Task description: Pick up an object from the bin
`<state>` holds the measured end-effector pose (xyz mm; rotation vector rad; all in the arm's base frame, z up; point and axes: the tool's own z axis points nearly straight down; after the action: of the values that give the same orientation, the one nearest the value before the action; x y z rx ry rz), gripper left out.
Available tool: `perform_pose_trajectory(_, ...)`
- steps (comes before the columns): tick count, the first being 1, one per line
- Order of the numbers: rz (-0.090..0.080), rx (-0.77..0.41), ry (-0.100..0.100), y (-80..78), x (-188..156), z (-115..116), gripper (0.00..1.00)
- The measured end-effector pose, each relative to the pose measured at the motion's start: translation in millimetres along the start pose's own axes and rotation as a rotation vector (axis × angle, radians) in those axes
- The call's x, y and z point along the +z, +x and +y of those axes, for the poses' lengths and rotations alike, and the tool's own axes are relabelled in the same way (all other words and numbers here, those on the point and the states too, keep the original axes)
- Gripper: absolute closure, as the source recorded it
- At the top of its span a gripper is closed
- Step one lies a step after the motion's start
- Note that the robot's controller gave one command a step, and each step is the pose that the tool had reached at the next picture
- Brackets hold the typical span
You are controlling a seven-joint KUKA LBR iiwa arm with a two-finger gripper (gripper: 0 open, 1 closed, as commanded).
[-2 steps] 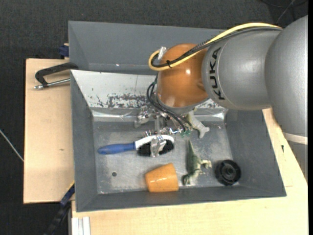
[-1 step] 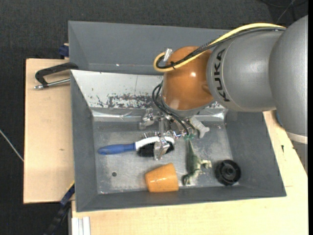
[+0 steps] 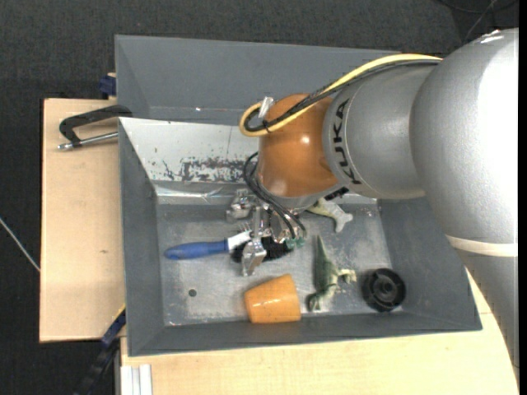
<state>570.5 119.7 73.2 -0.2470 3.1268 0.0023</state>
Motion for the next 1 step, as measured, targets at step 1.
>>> perform_pose_trajectory(1, 0.000, 0.000, -0.001, -1.5, -2.0, 0.7, 0.00)
